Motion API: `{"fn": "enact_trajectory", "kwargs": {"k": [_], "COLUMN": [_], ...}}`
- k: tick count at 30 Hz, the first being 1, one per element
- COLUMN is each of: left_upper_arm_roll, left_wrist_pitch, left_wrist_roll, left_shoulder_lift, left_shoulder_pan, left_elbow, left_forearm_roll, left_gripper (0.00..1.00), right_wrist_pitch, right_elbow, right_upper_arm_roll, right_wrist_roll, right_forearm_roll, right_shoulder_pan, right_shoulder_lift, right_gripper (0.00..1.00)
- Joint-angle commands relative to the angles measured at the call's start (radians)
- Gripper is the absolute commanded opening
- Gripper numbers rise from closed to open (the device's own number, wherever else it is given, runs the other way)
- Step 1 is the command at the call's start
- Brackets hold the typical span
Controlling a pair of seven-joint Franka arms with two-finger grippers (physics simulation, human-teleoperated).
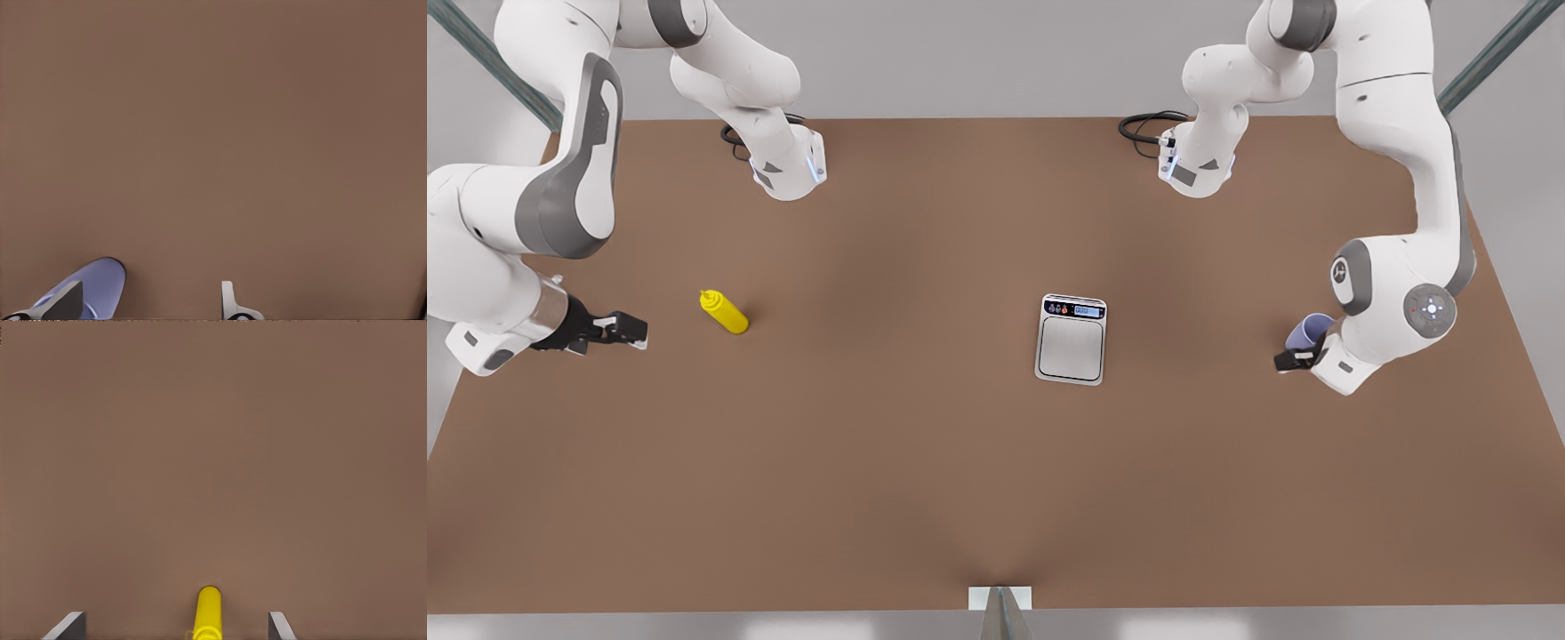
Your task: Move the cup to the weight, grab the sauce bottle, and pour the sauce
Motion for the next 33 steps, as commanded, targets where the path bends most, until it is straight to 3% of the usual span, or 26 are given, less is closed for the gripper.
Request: {"fn": "enact_trajectory", "kwargs": {"k": [1,11,16,33], "left_upper_arm_roll": [0.005,0.051,0.063,0.073], "left_wrist_pitch": [0.013,0.052,0.042,0.015], "left_wrist_roll": [0.0,0.0,-0.003,-0.028], "left_shoulder_lift": [-0.002,0.063,0.076,0.096], "left_shoulder_pan": [0.0,0.0,0.0,0.0], "left_elbow": [-0.018,-0.038,-0.056,-0.105], "left_forearm_roll": [0.002,0.002,0.002,0.002], "left_gripper": [1.0,1.0,1.0,0.97], "right_wrist_pitch": [0.0,0.0,0.138,0.138], "right_elbow": [0.0,-0.003,-0.186,-0.19], "right_upper_arm_roll": [0.0,0.0,0.0,0.0], "right_wrist_roll": [-0.002,-0.005,-0.328,-0.327], "right_forearm_roll": [0.0,0.0,0.0,0.0], "right_shoulder_pan": [0.0,0.001,-0.036,-0.034], "right_shoulder_lift": [0.0,0.008,-0.063,-0.066], "right_gripper": [1.0,1.0,1.0,1.0]}}
